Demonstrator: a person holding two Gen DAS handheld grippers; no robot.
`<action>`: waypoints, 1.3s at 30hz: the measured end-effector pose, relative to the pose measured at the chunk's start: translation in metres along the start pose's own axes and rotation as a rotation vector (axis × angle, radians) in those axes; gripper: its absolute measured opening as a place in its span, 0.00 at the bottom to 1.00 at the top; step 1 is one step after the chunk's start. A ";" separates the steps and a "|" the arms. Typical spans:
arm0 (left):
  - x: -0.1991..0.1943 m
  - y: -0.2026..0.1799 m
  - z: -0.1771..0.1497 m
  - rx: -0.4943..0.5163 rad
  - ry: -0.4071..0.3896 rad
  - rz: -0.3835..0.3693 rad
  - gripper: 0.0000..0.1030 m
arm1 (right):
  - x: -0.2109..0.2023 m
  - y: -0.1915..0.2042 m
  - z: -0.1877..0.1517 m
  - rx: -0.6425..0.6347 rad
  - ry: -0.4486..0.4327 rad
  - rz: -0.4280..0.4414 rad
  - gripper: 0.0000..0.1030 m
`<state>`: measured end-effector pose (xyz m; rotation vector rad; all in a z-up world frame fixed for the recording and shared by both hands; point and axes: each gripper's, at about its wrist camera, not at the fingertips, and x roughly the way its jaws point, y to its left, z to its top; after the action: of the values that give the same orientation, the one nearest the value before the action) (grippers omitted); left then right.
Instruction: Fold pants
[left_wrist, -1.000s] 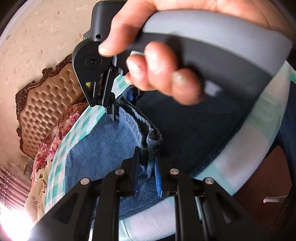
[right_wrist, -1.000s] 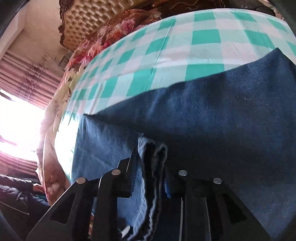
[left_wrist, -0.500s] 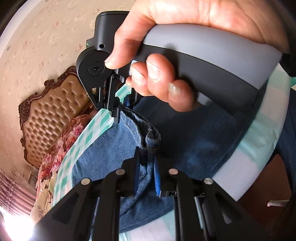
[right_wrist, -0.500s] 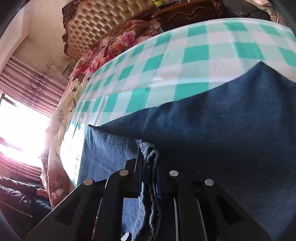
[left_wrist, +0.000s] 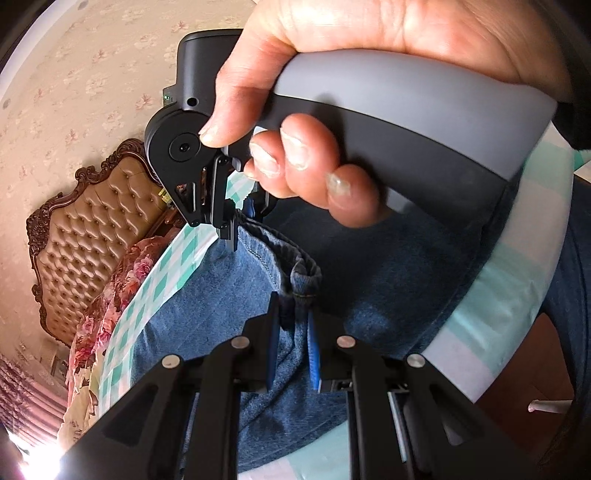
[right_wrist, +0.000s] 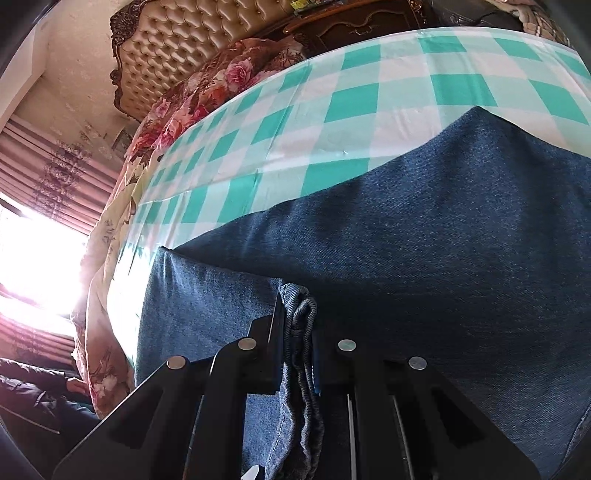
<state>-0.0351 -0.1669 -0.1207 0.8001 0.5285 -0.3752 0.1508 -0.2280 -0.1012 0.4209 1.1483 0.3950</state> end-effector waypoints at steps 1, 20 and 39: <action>0.000 0.000 0.000 0.000 0.000 -0.003 0.13 | 0.000 0.000 -0.001 -0.003 0.000 -0.005 0.11; -0.050 0.165 -0.095 -0.662 0.088 0.035 0.08 | -0.027 0.093 -0.058 -0.320 -0.266 -0.339 0.34; 0.030 0.242 -0.141 -0.831 0.331 -0.038 0.00 | 0.017 0.084 -0.090 -0.373 -0.152 -0.460 0.35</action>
<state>0.0693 0.0916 -0.0805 0.0404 0.9254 -0.0308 0.0665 -0.1375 -0.1029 -0.1399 0.9608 0.1628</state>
